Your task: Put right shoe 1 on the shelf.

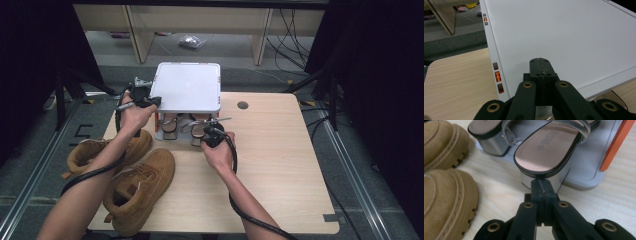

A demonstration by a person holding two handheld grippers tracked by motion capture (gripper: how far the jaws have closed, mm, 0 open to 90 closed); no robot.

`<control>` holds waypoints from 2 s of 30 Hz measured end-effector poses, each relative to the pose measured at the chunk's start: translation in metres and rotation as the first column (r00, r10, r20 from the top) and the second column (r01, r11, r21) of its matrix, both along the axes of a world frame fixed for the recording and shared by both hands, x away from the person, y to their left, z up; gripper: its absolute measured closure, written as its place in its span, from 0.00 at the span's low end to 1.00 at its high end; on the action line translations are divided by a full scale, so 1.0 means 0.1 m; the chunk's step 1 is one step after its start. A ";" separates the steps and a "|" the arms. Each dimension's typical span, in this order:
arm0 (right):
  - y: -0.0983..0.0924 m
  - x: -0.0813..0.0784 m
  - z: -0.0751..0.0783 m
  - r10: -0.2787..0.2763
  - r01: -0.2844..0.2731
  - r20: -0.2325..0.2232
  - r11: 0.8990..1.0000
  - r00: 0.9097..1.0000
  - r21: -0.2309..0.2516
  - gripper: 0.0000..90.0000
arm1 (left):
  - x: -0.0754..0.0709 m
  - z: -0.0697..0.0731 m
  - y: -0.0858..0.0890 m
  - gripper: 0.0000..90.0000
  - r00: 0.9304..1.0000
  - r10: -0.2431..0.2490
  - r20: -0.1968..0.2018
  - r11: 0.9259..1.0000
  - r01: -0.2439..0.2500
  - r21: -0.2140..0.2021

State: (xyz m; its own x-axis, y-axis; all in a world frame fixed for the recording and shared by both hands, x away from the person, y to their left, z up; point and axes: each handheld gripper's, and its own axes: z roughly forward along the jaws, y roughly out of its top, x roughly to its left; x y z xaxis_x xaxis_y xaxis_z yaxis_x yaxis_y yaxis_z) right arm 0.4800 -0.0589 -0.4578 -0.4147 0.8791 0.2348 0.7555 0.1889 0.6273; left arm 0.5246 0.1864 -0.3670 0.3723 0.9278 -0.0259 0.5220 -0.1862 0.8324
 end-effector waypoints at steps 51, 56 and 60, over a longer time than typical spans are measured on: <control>0.09 0.26 -0.12 -0.083 0.087 0.098 0.996 0.992 -0.036 1.00 | 0.00 0.01 0.00 1.00 1.000 -0.008 -0.003 1.000 0.008 0.014; 0.09 0.26 -0.16 -0.089 0.094 0.101 0.995 0.991 -0.042 1.00 | 0.00 0.01 0.00 1.00 1.000 -0.008 -0.003 1.000 0.008 0.015; 0.10 0.26 -0.18 -0.092 0.098 0.101 0.994 0.991 -0.054 1.00 | -0.01 0.01 0.00 1.00 1.000 -0.009 -0.002 1.000 0.009 0.014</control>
